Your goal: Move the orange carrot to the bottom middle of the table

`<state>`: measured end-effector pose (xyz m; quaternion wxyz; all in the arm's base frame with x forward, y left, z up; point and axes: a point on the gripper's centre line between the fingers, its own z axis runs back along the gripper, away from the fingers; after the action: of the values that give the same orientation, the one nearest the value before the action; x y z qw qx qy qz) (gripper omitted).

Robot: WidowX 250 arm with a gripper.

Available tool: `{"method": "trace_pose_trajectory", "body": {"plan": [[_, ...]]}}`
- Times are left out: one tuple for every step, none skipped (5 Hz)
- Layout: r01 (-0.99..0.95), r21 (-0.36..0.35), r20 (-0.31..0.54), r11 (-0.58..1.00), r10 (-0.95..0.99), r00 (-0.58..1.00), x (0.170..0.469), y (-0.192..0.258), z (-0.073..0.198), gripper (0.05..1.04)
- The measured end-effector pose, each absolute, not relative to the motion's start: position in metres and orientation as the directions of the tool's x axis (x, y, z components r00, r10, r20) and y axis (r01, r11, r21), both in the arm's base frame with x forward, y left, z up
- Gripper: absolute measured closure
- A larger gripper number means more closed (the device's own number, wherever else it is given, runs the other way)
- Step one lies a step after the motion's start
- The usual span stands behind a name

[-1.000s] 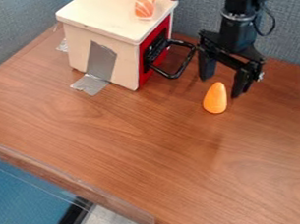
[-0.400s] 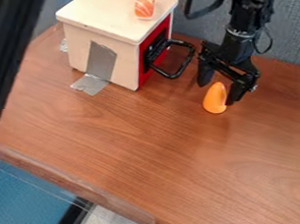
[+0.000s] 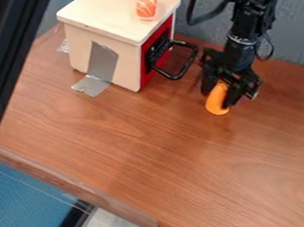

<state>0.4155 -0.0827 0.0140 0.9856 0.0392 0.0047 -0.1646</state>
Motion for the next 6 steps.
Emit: {"method": "trace_pose_trajectory", "body": {"plan": [[0.352,0.065,-0.019,0.934,-0.352,0.936,0.409,-0.091,0.014,0.521],[0.379,0.037,0.002,0.925,-0.379,0.925,0.399,-0.099,0.031,0.521],[0.390,0.016,0.078,0.921,-0.390,0.917,0.383,-0.103,0.062,0.521],[0.442,-0.009,0.108,0.897,-0.439,0.892,0.353,-0.101,0.081,0.521],[0.505,-0.006,0.088,0.863,-0.503,0.860,0.319,-0.091,0.071,0.521],[0.527,0.015,0.050,0.850,-0.527,0.848,0.297,-0.074,0.051,0.521]]}}
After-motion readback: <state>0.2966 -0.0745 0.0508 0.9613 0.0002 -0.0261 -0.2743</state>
